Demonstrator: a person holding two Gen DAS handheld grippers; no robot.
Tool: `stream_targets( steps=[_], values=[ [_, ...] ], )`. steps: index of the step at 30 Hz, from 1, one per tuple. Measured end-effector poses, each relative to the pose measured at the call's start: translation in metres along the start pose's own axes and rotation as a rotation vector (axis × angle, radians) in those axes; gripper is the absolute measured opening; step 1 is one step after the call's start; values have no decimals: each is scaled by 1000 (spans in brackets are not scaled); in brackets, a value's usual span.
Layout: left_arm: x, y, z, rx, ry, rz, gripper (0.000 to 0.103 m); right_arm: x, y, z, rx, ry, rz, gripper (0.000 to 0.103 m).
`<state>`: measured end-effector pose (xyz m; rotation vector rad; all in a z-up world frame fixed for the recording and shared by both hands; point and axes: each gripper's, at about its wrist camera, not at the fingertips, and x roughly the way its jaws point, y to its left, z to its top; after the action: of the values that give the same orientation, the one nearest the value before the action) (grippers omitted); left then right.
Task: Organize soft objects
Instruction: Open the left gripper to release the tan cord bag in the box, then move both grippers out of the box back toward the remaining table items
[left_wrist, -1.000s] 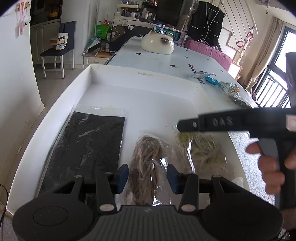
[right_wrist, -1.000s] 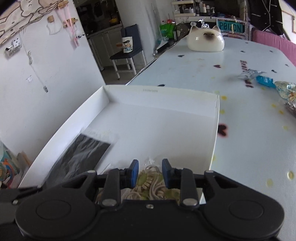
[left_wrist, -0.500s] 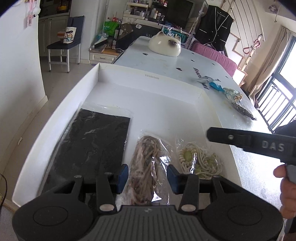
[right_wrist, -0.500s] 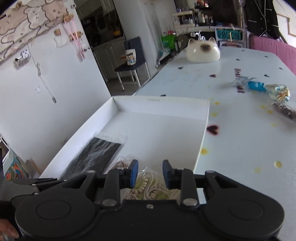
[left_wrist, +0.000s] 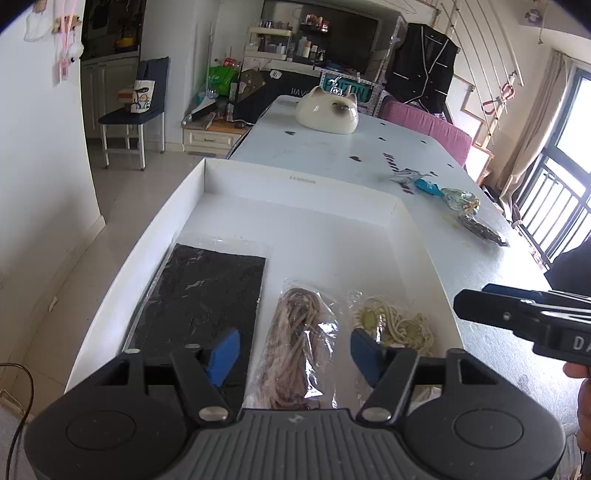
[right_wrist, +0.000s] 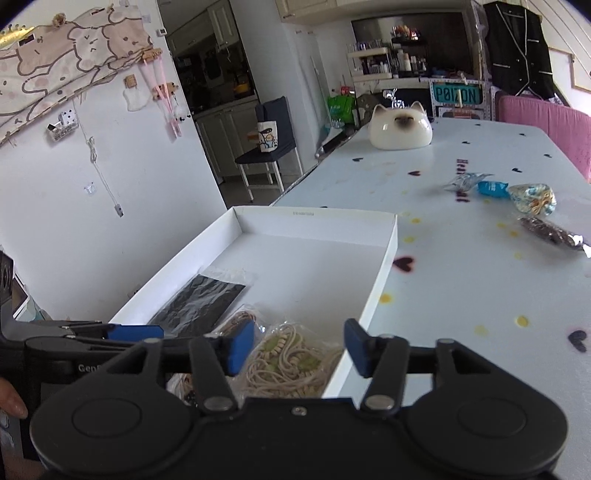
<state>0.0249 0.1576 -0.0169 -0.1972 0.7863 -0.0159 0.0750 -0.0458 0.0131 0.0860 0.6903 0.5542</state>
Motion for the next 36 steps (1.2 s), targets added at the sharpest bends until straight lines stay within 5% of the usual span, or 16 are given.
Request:
stream_targets(
  steps=[7, 17, 36],
  values=[
    [-11, -5, 0, 28, -27, 5, 96, -16, -5, -7, 4, -27, -45, 80],
    [-29, -7, 4, 51, -71, 33, 103, -32, -11, -13, 4, -64, -96, 103],
    [-27, -41, 17, 103, -79, 3, 103, -63, -47, -15, 48, -125, -169, 103]
  ],
)
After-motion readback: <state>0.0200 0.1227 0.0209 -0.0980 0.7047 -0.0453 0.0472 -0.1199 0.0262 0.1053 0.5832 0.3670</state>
